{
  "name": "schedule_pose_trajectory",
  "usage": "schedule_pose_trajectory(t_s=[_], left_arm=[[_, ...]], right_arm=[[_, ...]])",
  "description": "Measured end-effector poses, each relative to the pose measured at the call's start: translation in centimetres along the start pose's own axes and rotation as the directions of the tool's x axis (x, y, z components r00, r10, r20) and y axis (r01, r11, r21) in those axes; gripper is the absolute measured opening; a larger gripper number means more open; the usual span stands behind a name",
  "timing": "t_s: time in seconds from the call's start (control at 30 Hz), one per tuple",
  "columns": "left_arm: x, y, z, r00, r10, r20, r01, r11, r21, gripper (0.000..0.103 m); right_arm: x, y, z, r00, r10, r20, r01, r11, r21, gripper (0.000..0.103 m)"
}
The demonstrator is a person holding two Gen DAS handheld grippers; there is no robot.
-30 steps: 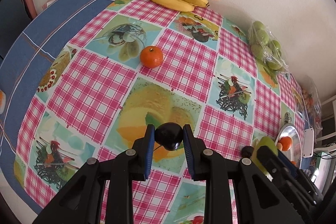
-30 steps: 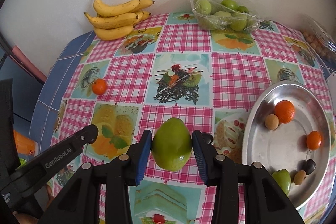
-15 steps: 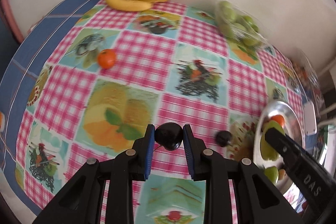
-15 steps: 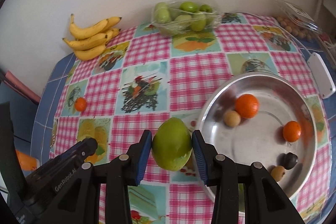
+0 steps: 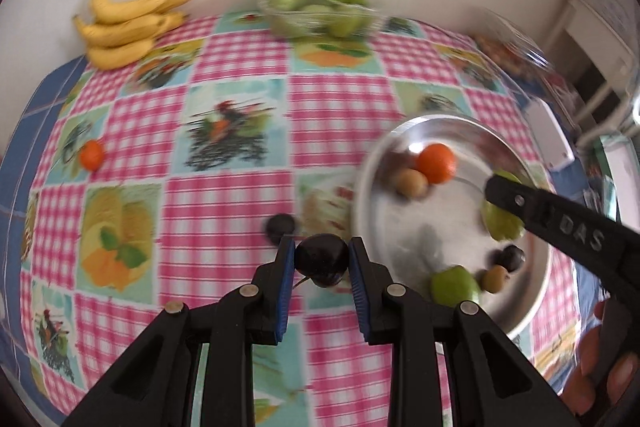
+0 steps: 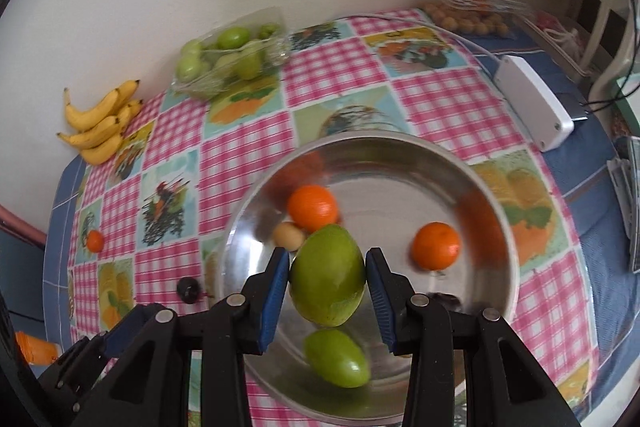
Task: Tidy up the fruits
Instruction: 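Carry the plum in the left tool and the pear in the right tool over the steel bowl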
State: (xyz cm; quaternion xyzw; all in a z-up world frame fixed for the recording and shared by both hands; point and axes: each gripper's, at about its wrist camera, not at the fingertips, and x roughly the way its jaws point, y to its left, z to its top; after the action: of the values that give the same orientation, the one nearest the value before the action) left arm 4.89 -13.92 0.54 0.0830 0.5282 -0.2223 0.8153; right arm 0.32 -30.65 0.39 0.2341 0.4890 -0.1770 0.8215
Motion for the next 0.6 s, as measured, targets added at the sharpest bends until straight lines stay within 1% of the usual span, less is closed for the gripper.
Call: schedule_pose_trajectory(t_s=[0.17,0.3,0.43,0.6], left_arm=[[0.4,-2.9,-0.3,1.0,-0.025,0.007,0.024,0.997,0.072,0.028],[0.9,-4.4,-0.5,0.999,-0.03,0.015,0.028,0.993,0.113,0.028],[1.4,-5.2,-0.6,1.0,-0.026,0.015,0.023,0.991,0.134,0.028],[2.0,-5.3,-0.6,1.0,-0.031,0.005,0.03,0.991,0.132,0.028]], right_arm=[[-0.1,-2.1,0.1,1.0,-0.024,-0.002,0.024,1.0,0.02,0.042],[0.1,-2.7,0.1,1.0,-0.028,-0.01,0.028,0.999,0.021,0.042],[0.5,-2.8,-0.1,0.999,-0.025,-0.024,0.026,0.999,0.022,0.043],[0.9,-2.7,-0.2,0.999,-0.021,-0.035,0.022,1.0,0.019,0.043]])
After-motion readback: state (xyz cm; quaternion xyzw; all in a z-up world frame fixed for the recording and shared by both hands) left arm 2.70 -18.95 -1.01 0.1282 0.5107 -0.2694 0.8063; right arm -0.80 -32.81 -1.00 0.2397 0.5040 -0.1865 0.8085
